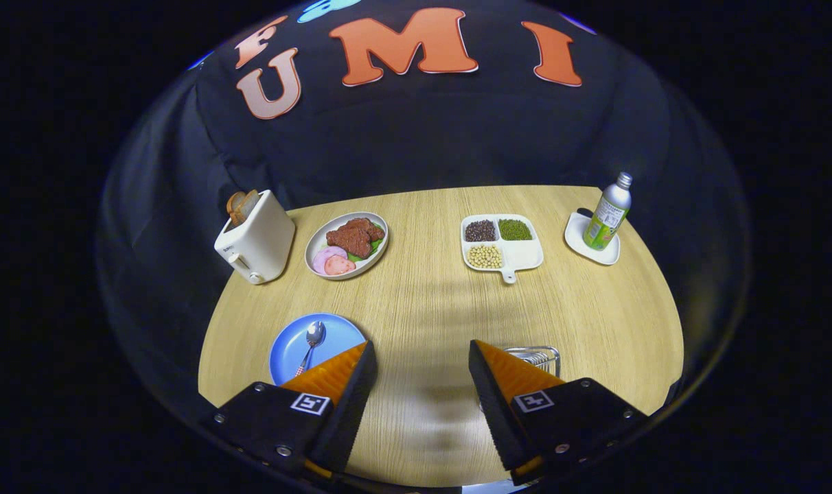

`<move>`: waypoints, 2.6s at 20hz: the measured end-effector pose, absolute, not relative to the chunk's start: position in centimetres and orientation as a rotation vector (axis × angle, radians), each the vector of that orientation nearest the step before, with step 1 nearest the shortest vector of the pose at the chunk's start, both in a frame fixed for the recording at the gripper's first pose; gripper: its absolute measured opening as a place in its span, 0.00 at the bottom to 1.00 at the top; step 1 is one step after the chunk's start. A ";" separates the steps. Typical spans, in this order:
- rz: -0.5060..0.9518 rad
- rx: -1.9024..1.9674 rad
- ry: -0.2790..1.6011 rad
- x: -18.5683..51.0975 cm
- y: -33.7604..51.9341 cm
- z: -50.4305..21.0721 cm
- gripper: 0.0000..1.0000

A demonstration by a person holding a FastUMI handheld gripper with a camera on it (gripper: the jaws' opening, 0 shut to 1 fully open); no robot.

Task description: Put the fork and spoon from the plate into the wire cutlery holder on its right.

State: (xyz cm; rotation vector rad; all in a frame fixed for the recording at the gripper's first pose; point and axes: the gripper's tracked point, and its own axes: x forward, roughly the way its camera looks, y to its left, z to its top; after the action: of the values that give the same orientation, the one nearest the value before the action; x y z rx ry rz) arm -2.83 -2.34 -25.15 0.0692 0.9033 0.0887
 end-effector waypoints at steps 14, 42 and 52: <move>0.184 0.020 0.696 -2.0 11.0 -24.9 0.83; 0.180 -0.011 1.267 -9.5 19.0 -41.5 0.27; 0.180 0.014 1.224 -9.3 17.4 -40.2 0.09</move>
State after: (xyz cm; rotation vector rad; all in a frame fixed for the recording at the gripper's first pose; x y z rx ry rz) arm -9.32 17.38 -40.21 0.0136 1.2239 0.1801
